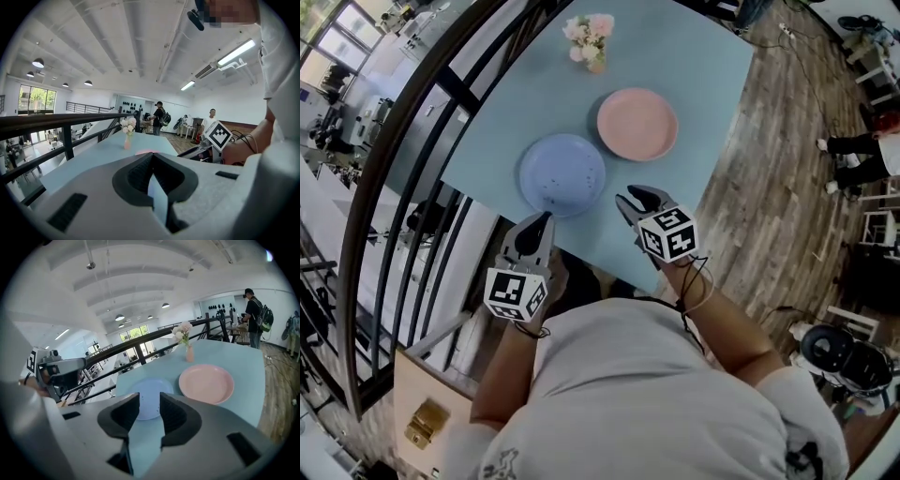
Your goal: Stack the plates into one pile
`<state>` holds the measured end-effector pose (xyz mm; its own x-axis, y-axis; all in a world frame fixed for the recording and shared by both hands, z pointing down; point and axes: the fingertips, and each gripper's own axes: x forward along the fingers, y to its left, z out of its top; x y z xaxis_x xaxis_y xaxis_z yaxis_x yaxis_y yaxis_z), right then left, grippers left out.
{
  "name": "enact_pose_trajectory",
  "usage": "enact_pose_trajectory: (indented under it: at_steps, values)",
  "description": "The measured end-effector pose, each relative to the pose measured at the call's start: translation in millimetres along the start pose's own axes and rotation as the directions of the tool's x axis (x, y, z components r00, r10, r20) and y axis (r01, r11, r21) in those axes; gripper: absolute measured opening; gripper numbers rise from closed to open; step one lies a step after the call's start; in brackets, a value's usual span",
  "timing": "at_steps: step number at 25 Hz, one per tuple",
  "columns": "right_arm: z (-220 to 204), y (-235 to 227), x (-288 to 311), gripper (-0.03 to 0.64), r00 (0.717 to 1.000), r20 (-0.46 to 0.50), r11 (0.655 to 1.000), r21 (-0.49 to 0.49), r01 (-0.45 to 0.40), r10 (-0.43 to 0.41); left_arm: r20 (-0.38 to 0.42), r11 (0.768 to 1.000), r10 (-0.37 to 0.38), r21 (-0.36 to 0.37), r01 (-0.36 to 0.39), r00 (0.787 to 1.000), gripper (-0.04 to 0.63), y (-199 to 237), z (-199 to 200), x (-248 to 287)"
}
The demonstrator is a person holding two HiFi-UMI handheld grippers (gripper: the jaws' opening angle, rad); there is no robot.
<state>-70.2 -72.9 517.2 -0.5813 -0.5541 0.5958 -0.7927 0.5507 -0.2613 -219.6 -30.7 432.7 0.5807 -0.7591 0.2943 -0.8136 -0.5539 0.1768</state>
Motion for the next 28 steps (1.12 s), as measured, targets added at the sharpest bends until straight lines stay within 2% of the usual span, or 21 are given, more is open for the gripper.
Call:
enact_pose_trajectory:
  at_steps: [13, 28]
  values:
    - [-34.5, -19.6, 80.8, 0.144, 0.987, -0.147, 0.981, 0.171, 0.091, -0.066, -0.083, 0.998, -0.053, -0.050, 0.049, 0.995, 0.005, 74.9, -35.9, 18.8]
    - [-90.8, -51.3, 140.9, 0.132, 0.950, -0.301, 0.912, 0.358, 0.197, -0.087, -0.172, 0.989, -0.115, -0.112, 0.097, 0.978, 0.005, 111.8, -68.7, 49.3]
